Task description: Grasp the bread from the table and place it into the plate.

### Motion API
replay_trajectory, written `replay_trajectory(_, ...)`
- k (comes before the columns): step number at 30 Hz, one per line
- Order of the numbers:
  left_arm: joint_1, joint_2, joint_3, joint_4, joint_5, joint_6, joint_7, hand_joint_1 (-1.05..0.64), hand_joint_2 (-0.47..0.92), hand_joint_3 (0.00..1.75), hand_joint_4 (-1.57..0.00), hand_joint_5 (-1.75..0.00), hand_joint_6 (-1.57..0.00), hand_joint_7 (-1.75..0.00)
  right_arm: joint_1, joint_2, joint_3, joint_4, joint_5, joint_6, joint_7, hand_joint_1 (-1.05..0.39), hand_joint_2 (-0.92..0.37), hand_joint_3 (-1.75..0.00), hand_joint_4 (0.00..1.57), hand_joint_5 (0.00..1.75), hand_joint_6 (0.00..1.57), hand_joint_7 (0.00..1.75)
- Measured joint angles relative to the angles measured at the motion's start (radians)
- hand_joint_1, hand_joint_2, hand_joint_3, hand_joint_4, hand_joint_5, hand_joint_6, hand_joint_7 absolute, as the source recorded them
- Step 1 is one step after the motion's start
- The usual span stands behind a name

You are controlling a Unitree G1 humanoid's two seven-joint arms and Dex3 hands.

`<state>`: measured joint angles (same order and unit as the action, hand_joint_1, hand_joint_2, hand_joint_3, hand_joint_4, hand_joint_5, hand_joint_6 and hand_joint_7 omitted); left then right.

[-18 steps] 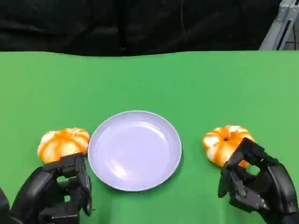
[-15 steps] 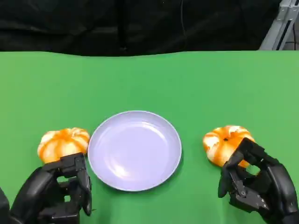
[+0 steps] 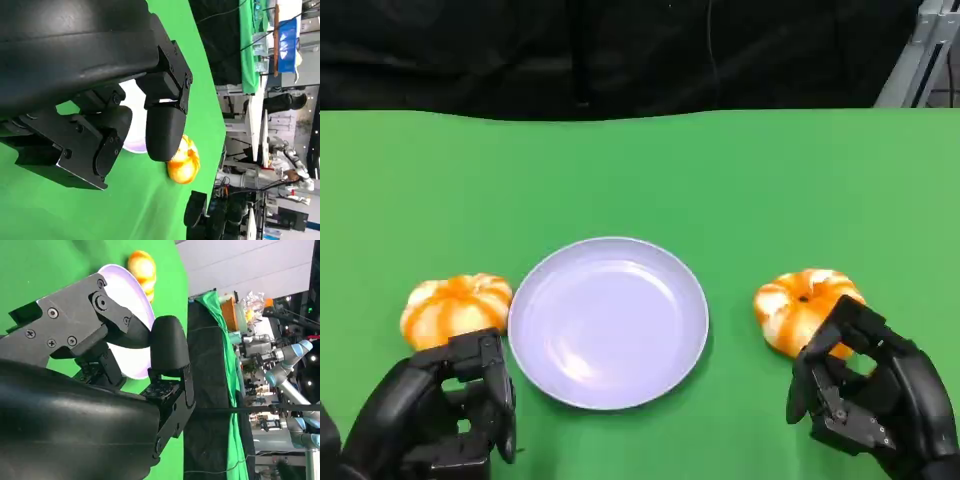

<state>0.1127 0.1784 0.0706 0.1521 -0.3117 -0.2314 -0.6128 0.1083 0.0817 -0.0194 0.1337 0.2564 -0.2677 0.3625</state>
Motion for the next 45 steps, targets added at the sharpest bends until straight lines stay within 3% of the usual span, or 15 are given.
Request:
replay_trajectory(2,0.000,0.000,0.000,-0.001,0.017,-0.018,0.011,0.11,0.53,1.30,-0.63,-1.61,-0.65,-1.43,0.000,0.000,0.000,0.000,0.001,0.000,0.000,-0.11,-0.60,-1.11,0.85,1.75,0.62,1.75)
replay_trajectory(4,0.000,-0.001,0.001,-0.001,0.025,-0.018,0.030,0.09,0.55,1.19,-0.57,-1.45,-0.65,-1.23,0.000,0.000,0.000,0.000,0.003,0.000,0.002,-0.11,-0.61,-1.11,0.85,1.75,0.62,1.75)
replay_trajectory(6,-0.001,-0.002,0.002,0.000,0.027,-0.022,0.038,-0.06,0.70,0.78,-0.46,-1.12,-0.64,-0.84,0.000,-0.001,-0.001,-0.001,0.008,0.000,0.005,-0.12,-0.61,-1.11,0.85,1.75,0.62,1.75)
replay_trajectory(8,-0.009,0.000,0.002,0.003,0.044,-0.033,0.045,-0.35,0.87,0.38,-0.32,-0.63,-0.53,-0.33,0.000,-0.003,-0.002,-0.001,0.009,0.000,0.005,-0.12,-0.61,-1.11,0.86,1.75,0.62,1.75)
replay_trajectory(10,-0.018,0.009,0.002,0.003,0.080,-0.035,0.066,-0.51,0.91,0.32,-0.25,-0.45,-0.47,-0.15,0.000,-0.003,-0.002,-0.001,0.009,0.000,0.005,-0.11,-0.61,-1.11,0.86,1.75,0.62,1.75)
replay_trajectory(11,-0.019,0.017,0.003,0.003,0.090,-0.035,0.075,-0.68,0.92,0.39,-0.17,-0.35,-0.39,-0.07,0.000,-0.003,-0.002,-0.001,0.009,0.000,0.005,-0.11,-0.61,-1.10,0.86,1.75,0.62,1.75)
replay_trajectory(13,-0.021,0.039,0.006,-0.003,0.140,-0.036,0.103,-0.79,0.92,0.45,-0.10,-0.26,-0.32,-0.02,0.000,-0.004,-0.004,-0.001,0.008,0.000,0.005,-0.12,-0.61,-1.10,0.86,1.75,0.62,1.75)
replay_trajectory(16,-0.020,0.081,0.015,-0.031,0.237,-0.048,0.166,-0.79,0.92,0.46,-0.03,-0.18,-0.24,0.00,0.000,-0.006,-0.005,0.000,0.009,0.000,0.007,-0.12,-0.61,-1.10,0.86,1.75,0.63,1.75)
replay_trajectory(27,-0.081,0.250,-0.021,-0.107,0.738,-0.069,0.433,-0.83,0.92,0.10,-0.14,-0.12,-0.36,-0.02,-0.001,-0.009,-0.008,0.006,0.013,0.000,0.015,-0.13,-0.62,-1.06,0.85,1.75,0.62,1.75)
replay_trajectory(33,-0.207,0.371,-0.114,-0.033,0.980,-0.073,0.491,-0.89,0.92,0.06,-0.12,-0.07,-0.34,0.00,-0.004,-0.010,-0.007,0.006,0.012,0.002,0.009,-0.12,-0.63,-1.06,0.85,1.75,0.62,1.75)
replay_trajectory(45,-0.437,0.388,-0.312,0.324,1.083,-0.084,0.585,-0.87,0.92,0.05,-0.21,-0.06,-0.39,-0.01,-0.016,-0.008,-0.006,0.017,0.009,0.000,0.005,-0.12,-0.61,-1.08,0.84,1.75,0.61,1.75)
